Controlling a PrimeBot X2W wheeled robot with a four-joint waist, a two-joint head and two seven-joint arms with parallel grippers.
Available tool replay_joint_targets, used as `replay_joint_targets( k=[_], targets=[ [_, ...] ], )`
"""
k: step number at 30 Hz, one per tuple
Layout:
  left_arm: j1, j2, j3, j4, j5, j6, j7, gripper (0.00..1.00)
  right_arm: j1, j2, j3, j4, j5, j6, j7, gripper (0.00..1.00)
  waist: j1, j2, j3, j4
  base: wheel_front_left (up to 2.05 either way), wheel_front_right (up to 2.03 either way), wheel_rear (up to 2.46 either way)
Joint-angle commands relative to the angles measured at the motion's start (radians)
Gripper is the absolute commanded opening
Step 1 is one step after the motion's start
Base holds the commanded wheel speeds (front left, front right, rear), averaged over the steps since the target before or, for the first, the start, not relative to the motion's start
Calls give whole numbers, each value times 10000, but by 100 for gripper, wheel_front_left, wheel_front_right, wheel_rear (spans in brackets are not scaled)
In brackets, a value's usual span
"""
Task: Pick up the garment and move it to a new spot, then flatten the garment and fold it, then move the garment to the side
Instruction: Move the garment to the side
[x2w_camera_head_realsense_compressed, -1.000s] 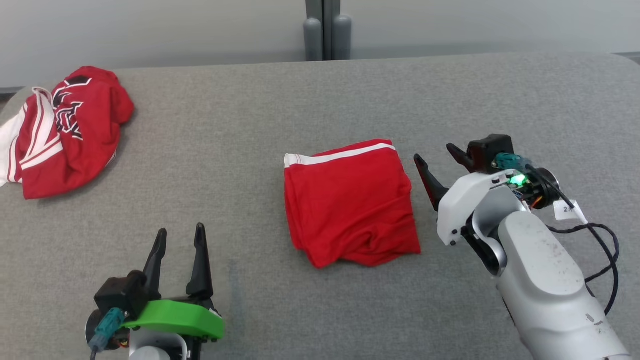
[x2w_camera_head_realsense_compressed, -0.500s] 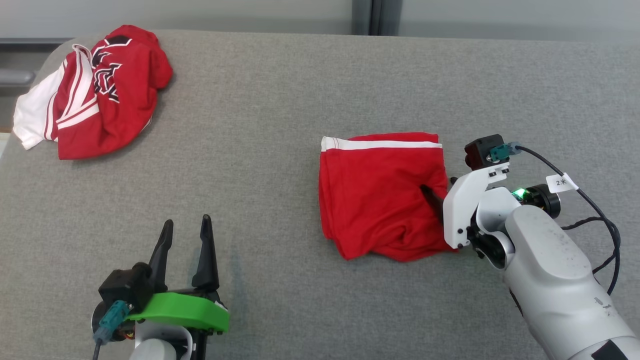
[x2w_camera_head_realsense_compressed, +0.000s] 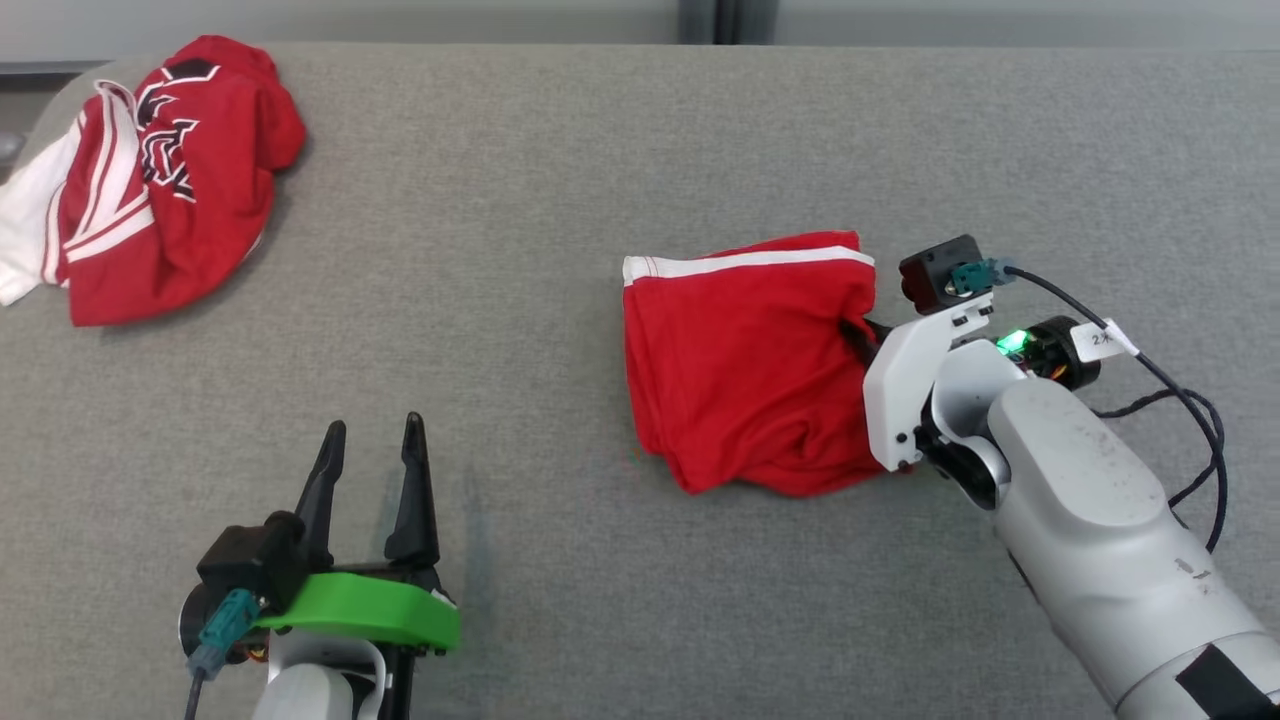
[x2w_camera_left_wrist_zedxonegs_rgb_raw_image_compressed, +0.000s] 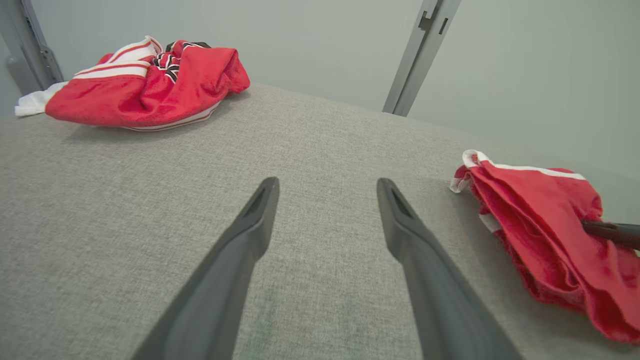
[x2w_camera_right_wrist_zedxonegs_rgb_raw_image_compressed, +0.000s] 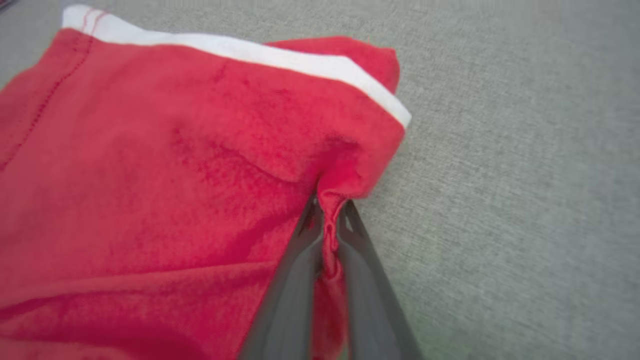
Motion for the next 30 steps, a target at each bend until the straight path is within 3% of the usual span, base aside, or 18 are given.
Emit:
replay_joint_targets(
  k=[1,13,19,24,30],
  targets=[
    [-225,27,20,-58,152,-48,-1,100,-179,-211,20,0,-74,-15,-138,0,0,0,207,-593,0,0,0],
    [-945,53,132,-587,1025,-266,-2,100,-685,-1347,-772,-168,-185,-13,-850,0,0,0,1184,-3255,0,0,0],
    [-1283,295,-54,-646,1329,-338,-2,100,-733,-1317,-1501,-100,-129,-13,-1338,0,0,0,1784,-4323,0,0,0],
    [-1448,459,-177,-632,1411,-372,-2,100,-788,-1175,-1832,76,-374,-13,-1726,0,0,0,2126,-4591,0,0,0],
    [-1620,537,-263,-744,1437,-372,-2,100,-1314,-1170,-2271,385,-598,-15,-1933,0,0,0,2453,-4305,0,0,0]
  ],
)
